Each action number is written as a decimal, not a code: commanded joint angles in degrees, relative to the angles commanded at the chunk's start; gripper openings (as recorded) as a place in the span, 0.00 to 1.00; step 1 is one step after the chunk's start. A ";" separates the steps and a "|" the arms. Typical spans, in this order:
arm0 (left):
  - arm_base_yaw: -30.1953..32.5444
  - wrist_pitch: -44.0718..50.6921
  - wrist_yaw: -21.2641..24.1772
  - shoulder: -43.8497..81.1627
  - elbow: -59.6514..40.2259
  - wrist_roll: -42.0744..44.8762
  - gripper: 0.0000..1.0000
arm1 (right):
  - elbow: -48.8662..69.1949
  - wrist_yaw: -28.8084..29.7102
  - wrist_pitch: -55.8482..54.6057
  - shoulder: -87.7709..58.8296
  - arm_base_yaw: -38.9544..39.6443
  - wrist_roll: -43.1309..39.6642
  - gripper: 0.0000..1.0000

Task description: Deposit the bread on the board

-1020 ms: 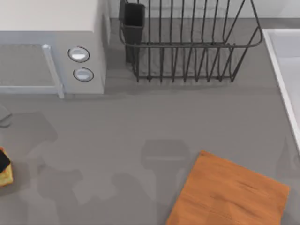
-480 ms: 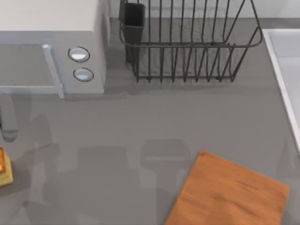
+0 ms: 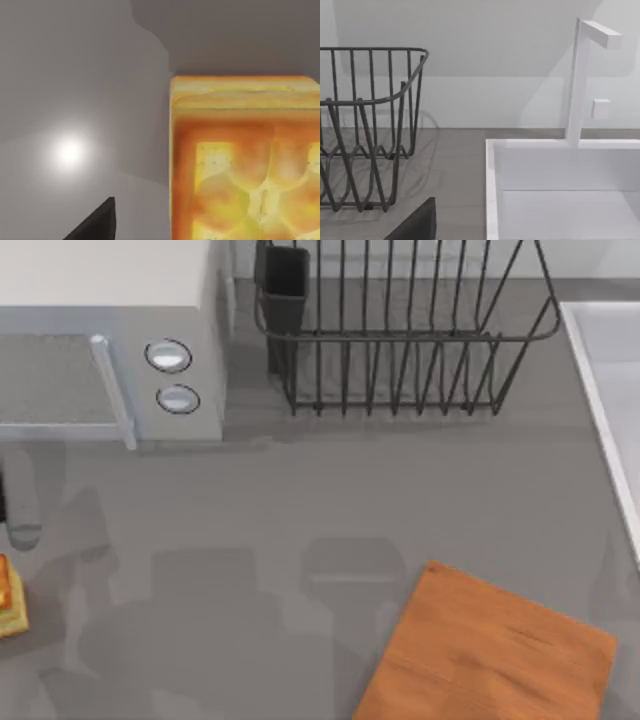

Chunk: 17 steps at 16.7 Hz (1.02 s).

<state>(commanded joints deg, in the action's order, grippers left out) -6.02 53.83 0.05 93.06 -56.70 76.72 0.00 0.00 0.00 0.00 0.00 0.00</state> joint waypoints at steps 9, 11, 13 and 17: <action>-0.27 -14.68 0.01 6.87 7.59 0.40 1.00 | 0.00 0.00 0.00 0.00 0.00 0.00 1.00; -0.27 -14.68 0.01 6.87 7.59 0.40 1.00 | 0.00 0.00 0.00 0.00 0.00 0.00 1.00; -0.27 -14.68 0.01 6.87 7.59 0.40 0.85 | 0.00 0.00 0.00 0.00 0.00 0.00 1.00; -0.27 -14.68 0.01 6.87 7.59 0.40 0.55 | 0.00 0.00 0.00 0.00 0.00 0.00 1.00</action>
<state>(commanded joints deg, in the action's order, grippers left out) -6.29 39.14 0.06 99.93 -49.12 77.12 0.00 0.00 0.00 0.00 0.00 0.00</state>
